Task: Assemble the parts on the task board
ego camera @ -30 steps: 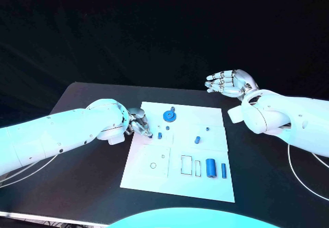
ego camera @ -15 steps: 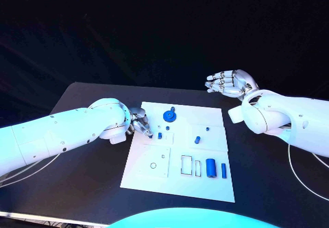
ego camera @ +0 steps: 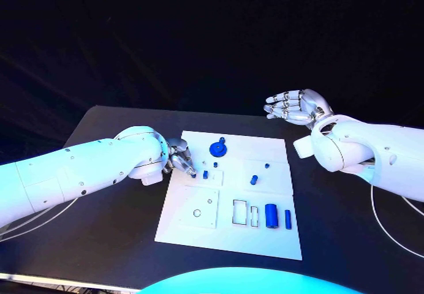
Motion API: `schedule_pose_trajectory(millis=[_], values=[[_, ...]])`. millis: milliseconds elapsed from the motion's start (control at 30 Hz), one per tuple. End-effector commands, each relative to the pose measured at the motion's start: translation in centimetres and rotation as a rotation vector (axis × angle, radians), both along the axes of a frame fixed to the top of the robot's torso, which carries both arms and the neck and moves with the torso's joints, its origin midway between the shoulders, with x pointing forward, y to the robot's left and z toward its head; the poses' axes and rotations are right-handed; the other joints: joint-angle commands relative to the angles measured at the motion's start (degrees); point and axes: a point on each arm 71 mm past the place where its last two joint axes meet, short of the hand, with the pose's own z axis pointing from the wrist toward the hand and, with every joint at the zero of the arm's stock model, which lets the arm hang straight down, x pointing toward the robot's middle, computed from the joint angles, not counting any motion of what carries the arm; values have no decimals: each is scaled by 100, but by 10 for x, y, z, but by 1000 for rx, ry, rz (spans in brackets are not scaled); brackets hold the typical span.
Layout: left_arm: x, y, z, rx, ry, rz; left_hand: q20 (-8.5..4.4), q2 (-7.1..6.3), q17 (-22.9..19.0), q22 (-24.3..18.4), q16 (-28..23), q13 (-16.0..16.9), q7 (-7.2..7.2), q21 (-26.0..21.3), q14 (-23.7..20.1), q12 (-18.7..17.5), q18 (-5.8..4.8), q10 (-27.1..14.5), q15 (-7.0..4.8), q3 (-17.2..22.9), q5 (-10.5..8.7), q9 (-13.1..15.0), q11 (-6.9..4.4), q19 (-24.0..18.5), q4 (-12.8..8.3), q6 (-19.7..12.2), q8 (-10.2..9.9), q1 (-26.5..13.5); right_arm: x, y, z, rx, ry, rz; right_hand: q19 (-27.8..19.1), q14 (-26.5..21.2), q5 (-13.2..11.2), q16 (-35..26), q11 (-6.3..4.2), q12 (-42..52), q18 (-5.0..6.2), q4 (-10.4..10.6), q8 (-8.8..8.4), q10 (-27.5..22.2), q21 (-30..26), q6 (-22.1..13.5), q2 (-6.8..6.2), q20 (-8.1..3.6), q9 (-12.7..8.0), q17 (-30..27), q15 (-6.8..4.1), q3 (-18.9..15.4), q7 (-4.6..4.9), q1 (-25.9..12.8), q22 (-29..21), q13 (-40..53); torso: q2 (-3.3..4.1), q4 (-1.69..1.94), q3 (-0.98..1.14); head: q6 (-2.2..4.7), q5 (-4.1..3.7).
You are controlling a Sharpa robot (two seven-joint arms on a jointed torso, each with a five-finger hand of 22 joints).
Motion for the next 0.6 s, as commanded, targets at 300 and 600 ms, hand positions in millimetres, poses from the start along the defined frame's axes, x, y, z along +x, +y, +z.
schedule_pose_trajectory(millis=[300,600], values=[[-3,0,-8,43,10,-10,-16,25,1397,58,39,37,-96,51,576,40,-45,43,-52,850,32,12,-20,65,-952,102,46,-5,-1,1,0,2,-2,18,-29,31,-14,-39,17,-42,34,-34,-23,41,-14,39,11,3,-8,-9,-6,-2,359,-45,-11,-8,1,2,-5,-5,8],[-2,2,-7,59,-17,-6,-42,-14,1439,160,57,155,-110,98,587,108,-68,118,-72,859,227,5,-37,139,-1052,171,45,-9,-1,1,0,2,-3,18,-39,30,-14,-42,18,-44,33,-33,-23,40,-18,39,11,4,-9,-13,-5,-2,360,-48,-18,-8,1,2,-4,-8,11]])
